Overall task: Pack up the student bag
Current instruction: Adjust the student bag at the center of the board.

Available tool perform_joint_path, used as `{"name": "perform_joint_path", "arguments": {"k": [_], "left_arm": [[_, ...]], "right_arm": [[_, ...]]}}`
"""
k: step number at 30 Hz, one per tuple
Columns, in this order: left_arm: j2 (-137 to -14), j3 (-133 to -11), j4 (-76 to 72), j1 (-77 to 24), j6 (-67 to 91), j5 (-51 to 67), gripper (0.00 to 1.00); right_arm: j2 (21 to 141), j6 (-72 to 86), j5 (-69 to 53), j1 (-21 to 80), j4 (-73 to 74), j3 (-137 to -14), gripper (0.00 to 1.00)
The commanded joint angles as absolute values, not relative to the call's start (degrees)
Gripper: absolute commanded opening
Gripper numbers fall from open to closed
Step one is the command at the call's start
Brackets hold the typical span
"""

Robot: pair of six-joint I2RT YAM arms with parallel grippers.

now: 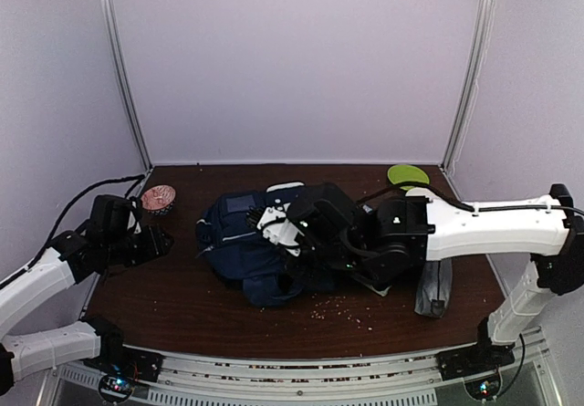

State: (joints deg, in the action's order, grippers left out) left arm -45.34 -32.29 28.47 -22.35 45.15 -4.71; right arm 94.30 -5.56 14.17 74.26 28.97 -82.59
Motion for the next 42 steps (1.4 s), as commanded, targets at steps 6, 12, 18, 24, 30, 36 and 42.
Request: {"name": "perform_joint_path", "arguments": {"k": [6,12,18,24,30,36,42], "left_arm": [[-56.7,-33.8,11.0,-22.6,47.5,7.1,0.98],[-67.0,-33.8,4.4,-22.7,49.3,11.6,0.97],[-71.4,-34.2,1.7,-22.7,49.3,12.0,0.97],[-74.9,-34.9,0.9,-22.7,49.3,11.1,0.89],[-76.1,-33.6,0.5,-22.7,49.2,7.6,0.85],[-80.1,-33.7,-1.9,-22.7,48.8,8.8,0.78],[-82.8,-33.6,-5.2,-23.1,48.9,10.1,0.68]], "right_arm": [[83.3,-0.3,14.0,74.6,22.2,-60.0,0.00],[80.6,2.9,14.1,74.6,23.3,-53.8,0.00],[76.6,8.0,11.4,74.2,24.6,-54.7,0.35],[73.2,16.7,8.6,72.9,23.6,-62.7,0.75],[72.8,33.3,10.1,62.2,22.3,-63.0,0.76],[71.6,44.3,8.0,51.8,18.0,-54.8,0.77],[74.4,47.7,3.2,45.8,13.7,-49.4,0.73]]}}
